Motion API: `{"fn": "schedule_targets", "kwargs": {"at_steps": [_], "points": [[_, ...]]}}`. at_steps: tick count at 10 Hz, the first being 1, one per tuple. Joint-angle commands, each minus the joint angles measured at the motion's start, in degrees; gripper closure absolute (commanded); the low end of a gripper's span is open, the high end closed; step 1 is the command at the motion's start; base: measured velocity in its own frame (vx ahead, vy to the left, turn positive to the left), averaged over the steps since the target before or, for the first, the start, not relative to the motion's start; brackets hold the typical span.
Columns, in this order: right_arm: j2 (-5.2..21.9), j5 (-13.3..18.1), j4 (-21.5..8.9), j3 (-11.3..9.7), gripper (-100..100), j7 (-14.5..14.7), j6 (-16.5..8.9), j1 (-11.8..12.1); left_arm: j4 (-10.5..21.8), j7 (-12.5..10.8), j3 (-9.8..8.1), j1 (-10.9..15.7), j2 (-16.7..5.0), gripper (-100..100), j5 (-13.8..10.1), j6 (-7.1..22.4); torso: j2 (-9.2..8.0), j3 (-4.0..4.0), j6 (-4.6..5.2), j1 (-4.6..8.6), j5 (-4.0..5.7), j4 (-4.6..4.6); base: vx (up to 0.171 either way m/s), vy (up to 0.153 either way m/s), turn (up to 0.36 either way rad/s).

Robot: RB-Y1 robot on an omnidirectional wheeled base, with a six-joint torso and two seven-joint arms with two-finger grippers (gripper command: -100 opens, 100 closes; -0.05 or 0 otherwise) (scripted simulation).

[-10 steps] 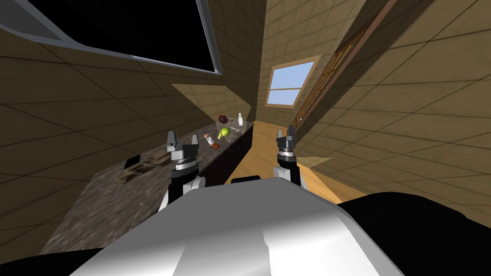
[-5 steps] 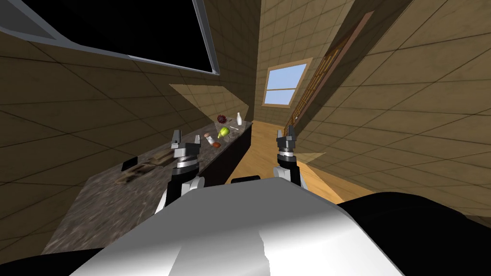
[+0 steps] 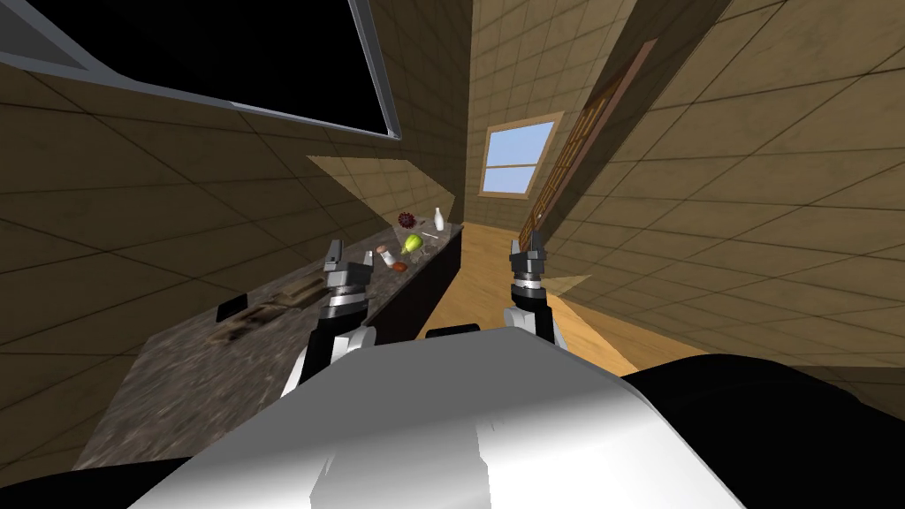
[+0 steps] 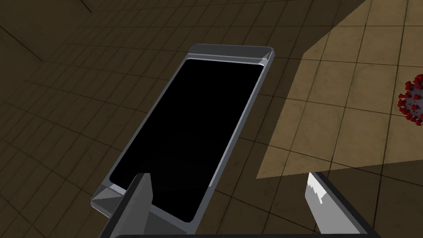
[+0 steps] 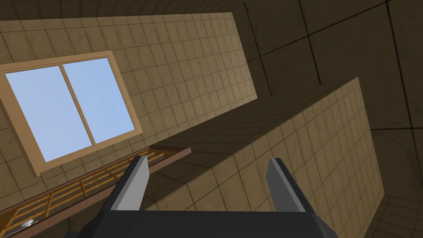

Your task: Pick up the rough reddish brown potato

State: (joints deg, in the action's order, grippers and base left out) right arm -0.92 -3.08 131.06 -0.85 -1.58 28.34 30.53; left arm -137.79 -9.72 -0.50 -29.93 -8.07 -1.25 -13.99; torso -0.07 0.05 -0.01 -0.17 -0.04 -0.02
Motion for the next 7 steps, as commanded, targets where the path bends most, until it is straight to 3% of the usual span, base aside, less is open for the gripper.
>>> {"fn": "schedule_targets", "kwargs": {"at_steps": [1, 7], "points": [[0.0, 0.0, 0.0, 0.0, 0, 0.0, 0.0, 0.0, -0.7, -0.1, 0.19, -0.2, -0.6, -100, -0.2, 2.9, 0.0, 0.0, 0.0, 0.0, 0.0, 0.0, -0.031, 0.039, -0.099], [0.0, 0.0, 0.0, 0.0, 0, 0.0, 0.0, 0.0, -1.9, -0.7, 0.31, -0.8, -2.7, -100, -1.0, 11.0, 0.02, -0.01, -0.01, -0.01, 0.0, 0.01, -0.026, 0.038, -0.077]]}}
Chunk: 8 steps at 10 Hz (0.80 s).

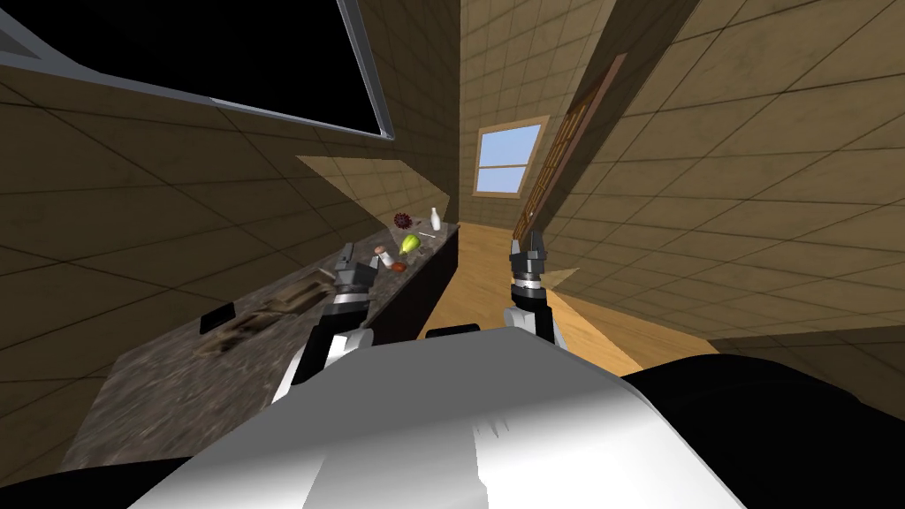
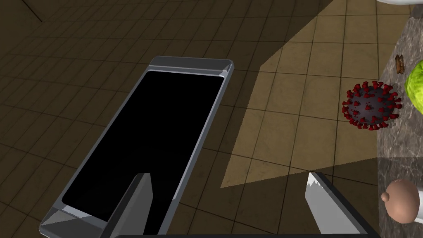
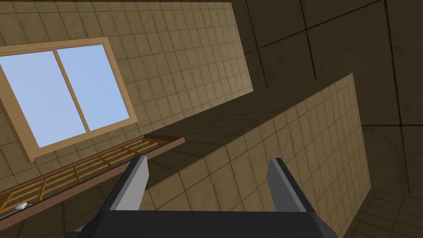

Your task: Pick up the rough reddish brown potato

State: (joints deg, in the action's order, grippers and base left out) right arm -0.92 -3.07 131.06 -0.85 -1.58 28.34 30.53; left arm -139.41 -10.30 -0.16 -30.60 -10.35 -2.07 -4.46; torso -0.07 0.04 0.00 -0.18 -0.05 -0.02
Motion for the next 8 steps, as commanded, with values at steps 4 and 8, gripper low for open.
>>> {"fn": "schedule_targets", "kwargs": {"at_steps": [4, 8], "points": [[0.0, 0.0, 0.0, 0.0, 0, 0.0, 0.0, 0.0, -0.9, -0.7, -0.06, -0.8, -2.3, -100, -0.5, 7.7, 0.06, -0.03, -0.02, 0.0, 0.0, 0.01, -0.017, 0.038, -0.08], [0.0, 0.0, 0.0, 0.0, 0, 0.0, 0.0, 0.0, -1.4, -1.3, -0.15, -1.6, -4.5, -100, -0.9, 12.8, 0.1, -0.05, -0.02, 0.02, 0.0, 0.02, -0.008, 0.033, -0.081]]}}
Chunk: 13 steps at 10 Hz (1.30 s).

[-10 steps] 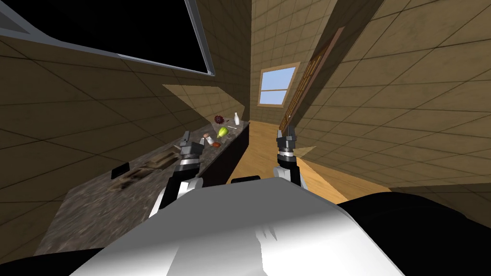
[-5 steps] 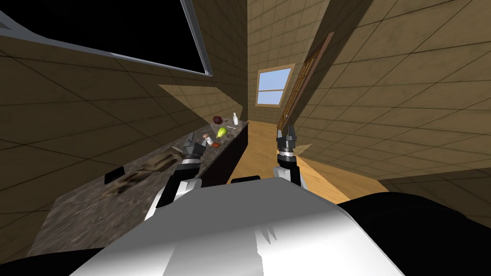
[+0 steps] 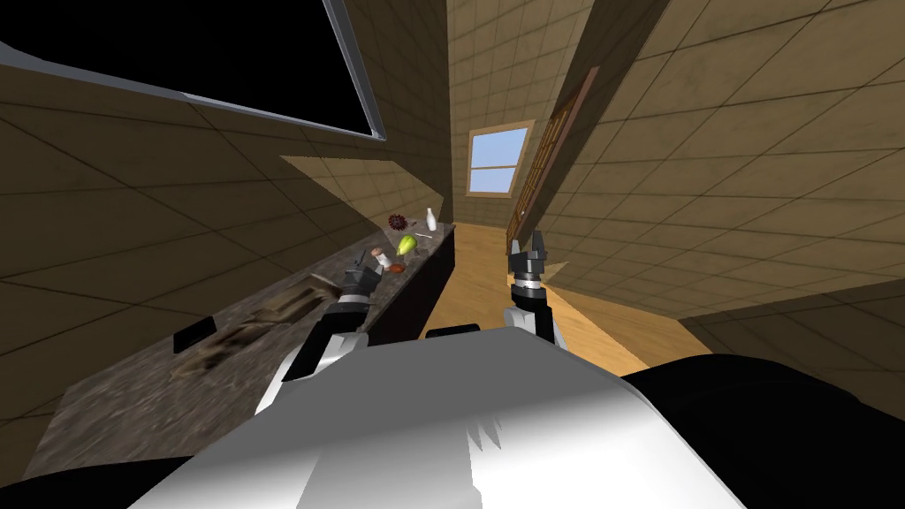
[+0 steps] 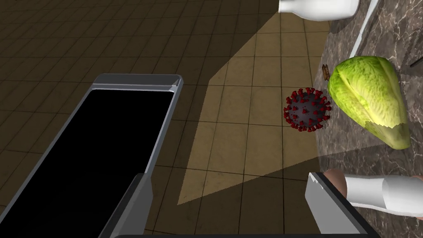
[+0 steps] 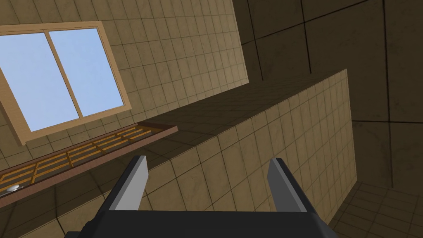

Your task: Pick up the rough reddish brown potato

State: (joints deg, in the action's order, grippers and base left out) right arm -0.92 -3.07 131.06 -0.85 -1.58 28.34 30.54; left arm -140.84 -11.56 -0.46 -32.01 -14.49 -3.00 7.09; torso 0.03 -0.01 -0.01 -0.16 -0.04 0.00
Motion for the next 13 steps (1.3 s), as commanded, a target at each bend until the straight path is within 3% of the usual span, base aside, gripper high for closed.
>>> {"fn": "schedule_targets", "kwargs": {"at_steps": [1, 6, 7, 8, 9, 12, 13], "points": [[0.0, 0.0, 0.0, 0.0, 0, 0.0, 0.0, 0.0, 0.0, -0.1, 0.15, -0.1, -0.4, -100, 0.0, 2.2, 0.0, 0.0, 0.0, 0.0, 0.0, 0.0, -0.005, 0.03, -0.053], [0.0, 0.0, 0.0, 0.0, 0, 0.0, 0.0, 0.0, -0.4, -1.2, -0.12, -1.6, -4.4, -100, -0.3, 9.7, 0.05, -0.03, -0.02, 0.04, 0.0, 0.01, 0.003, 0.03, -0.079], [0.0, 0.0, 0.0, 0.0, 0, 0.0, 0.0, 0.0, -0.4, -1.2, -0.12, -1.6, -4.4, -100, -0.3, 10.7, 0.07, -0.04, -0.01, 0.03, 0.0, 0.01, 0.011, 0.027, -0.059], [0.0, 0.0, 0.0, 0.0, 0, 0.0, 0.0, 0.0, -0.4, -1.6, -0.24, -2.2, -5.9, -100, -0.4, 13.4, 0.08, -0.04, -0.02, 0.03, 0.0, 0.02, 0.011, 0.03, -0.107], [0.0, 0.0, 0.0, 0.0, 0, 0.0, 0.0, 0.0, -0.4, -1.6, -0.24, -2.2, -5.9, -100, -0.4, 13.5, 0.08, -0.05, -0.01, 0.0, 0.0, 0.02, 0.014, 0.027, -0.046], [0.0, 0.0, 0.0, 0.0, 0, 0.0, 0.0, 0.0, -0.4, -2.5, -0.49, -3.3, -9.1, -100, -0.5, 18.1, 0.13, -0.08, -0.02, 0.04, 0.0, 0.03, 0.027, 0.024, -0.076], [0.0, 0.0, 0.0, 0.0, 0, 0.0, 0.0, 0.0, -0.4, -2.5, -0.49, -3.3, -9.1, -100, -0.5, 18.6, 0.16, -0.09, -0.01, 0.04, 0.0, 0.03, 0.027, 0.019, -0.039]]}}
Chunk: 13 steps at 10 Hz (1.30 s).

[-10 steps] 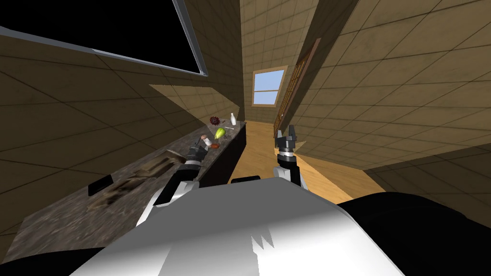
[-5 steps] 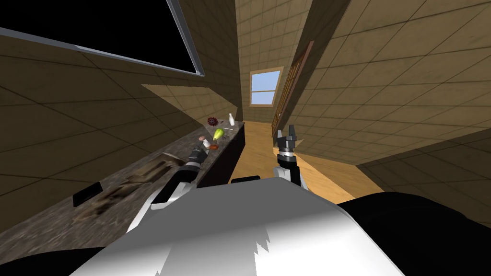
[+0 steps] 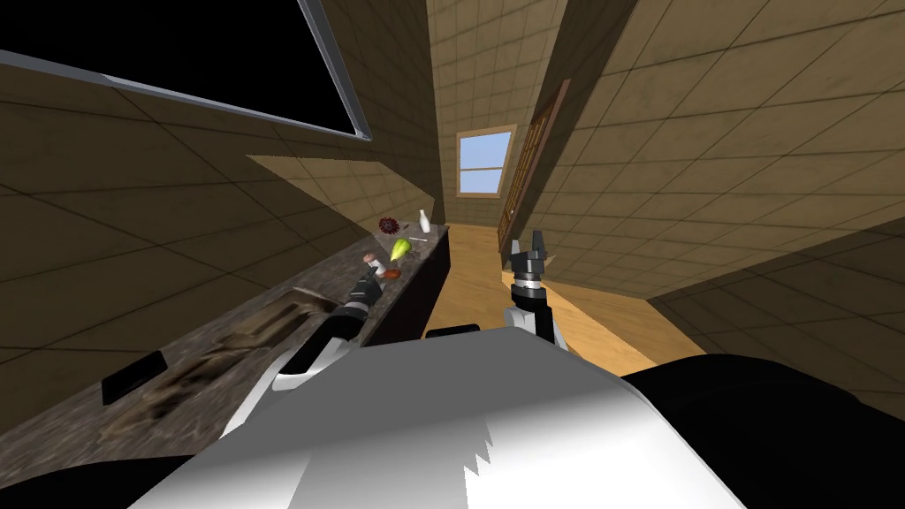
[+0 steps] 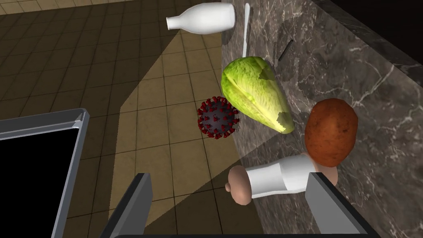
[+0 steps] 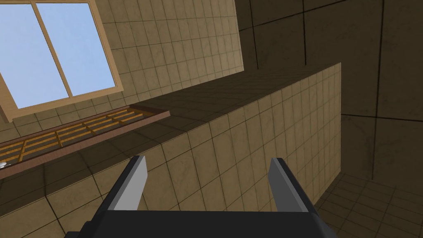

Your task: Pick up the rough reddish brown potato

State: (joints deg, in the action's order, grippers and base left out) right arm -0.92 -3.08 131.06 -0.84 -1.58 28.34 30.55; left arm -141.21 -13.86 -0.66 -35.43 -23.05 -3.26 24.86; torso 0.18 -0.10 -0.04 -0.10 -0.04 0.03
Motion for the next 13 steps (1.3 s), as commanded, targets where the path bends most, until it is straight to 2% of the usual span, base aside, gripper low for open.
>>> {"fn": "schedule_targets", "kwargs": {"at_steps": [1, 2, 3, 4, 6, 7, 11, 12, 13], "points": [[0.0, 0.0, 0.0, 0.0, 0, 0.0, 0.0, 0.0, 0.1, -0.7, -0.4, -0.5, -2.1, -100, -0.3, 2.9, 0.0, 0.0, 0.0, 0.0, 0.0, 0.0, 0.032, 0.011, -0.093], [0.0, 0.0, 0.0, 0.0, 0, 0.0, 0.0, 0.0, 0.1, -0.7, -0.4, -0.5, -2.1, -100, -0.3, 3.3, 0.02, -0.01, 0.02, 0.01, 0.01, 0.0, 0.028, 0.019, -0.042], [0.0, 0.0, 0.0, 0.0, 0, 0.0, 0.0, 0.0, 0.3, -1.1, -0.52, -1.1, -3.7, -100, -0.3, 5.3, 0.01, -0.01, 0.0, 0.0, 0.0, 0.0, 0.043, 0.026, -0.068], [0.0, 0.0, 0.0, 0.0, 0, 0.0, 0.0, 0.0, 0.3, -1.1, -0.52, -1.1, -3.7, -100, -0.3, 5.6, 0.05, -0.03, 0.01, -0.03, 0.0, 0.01, 0.04, 0.021, -0.042], [0.0, 0.0, 0.0, 0.0, 0, 0.0, 0.0, 0.0, 0.8, -2.0, -0.69, -2.4, -6.8, -100, -0.3, 9.1, 0.07, -0.04, 0.01, 0.01, 0.0, 0.01, 0.066, 0.015, -0.095], [0.0, 0.0, 0.0, 0.0, 0, 0.0, 0.0, 0.0, 0.8, -2.0, -0.69, -2.4, -6.8, -100, -0.3, 9.7, 0.19, -0.1, 0.02, 0.01, 0.0, 0.04, 0.067, 0.018, -0.04], [0.0, 0.0, 0.0, 0.0, 0, 0.0, 0.0, 0.0, 2.2, -3.7, -0.7, -4.7, -12.4, -100, -0.4, 16.0, 0.31, -0.18, 0.0, 0.02, 0.01, 0.07, 0.102, 0.016, -0.089], [0.0, 0.0, 0.0, 0.0, 0, 0.0, 0.0, 0.0, 2.2, -3.7, -0.7, -4.7, -12.4, -100, -0.4, 16.0, 0.39, -0.22, 0.0, 0.05, 0.01, 0.09, 0.096, 0.014, -0.016], [0.0, 0.0, 0.0, 0.0, 0, 0.0, 0.0, 0.0, 2.6, -4.1, -0.62, -5.3, -13.6, -100, -0.4, 17.1, 0.31, -0.19, 0.0, 0.05, 0.01, 0.07, 0.074, 0.008, -0.046]]}}
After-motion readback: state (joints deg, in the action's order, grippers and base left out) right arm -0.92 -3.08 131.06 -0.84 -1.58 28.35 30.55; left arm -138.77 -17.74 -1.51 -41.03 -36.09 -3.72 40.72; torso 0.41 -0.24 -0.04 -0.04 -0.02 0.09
